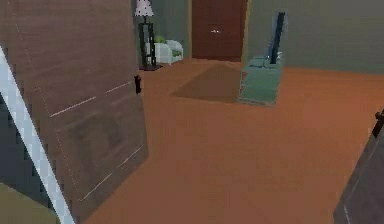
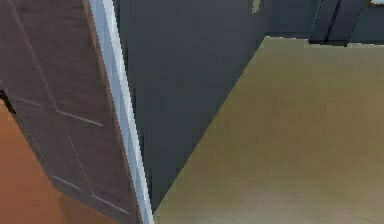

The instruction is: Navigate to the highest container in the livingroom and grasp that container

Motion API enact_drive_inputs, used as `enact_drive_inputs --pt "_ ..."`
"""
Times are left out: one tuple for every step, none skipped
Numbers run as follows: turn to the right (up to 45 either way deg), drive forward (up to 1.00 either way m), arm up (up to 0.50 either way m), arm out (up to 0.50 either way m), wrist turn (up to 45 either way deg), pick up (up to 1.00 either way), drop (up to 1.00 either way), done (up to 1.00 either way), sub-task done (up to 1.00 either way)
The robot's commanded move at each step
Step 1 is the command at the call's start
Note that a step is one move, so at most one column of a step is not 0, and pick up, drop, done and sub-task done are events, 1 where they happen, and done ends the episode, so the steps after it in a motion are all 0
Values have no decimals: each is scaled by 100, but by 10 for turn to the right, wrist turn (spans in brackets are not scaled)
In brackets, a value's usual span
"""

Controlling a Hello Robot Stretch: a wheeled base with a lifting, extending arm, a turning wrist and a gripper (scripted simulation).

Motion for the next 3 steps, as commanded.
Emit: enact_drive_inputs --pt "120 0 0 0 0 0 0 0 0" --pt "0 25 0 0 0 0 0 0 0" --pt "90 0 0 0 0 0 0 0 0"
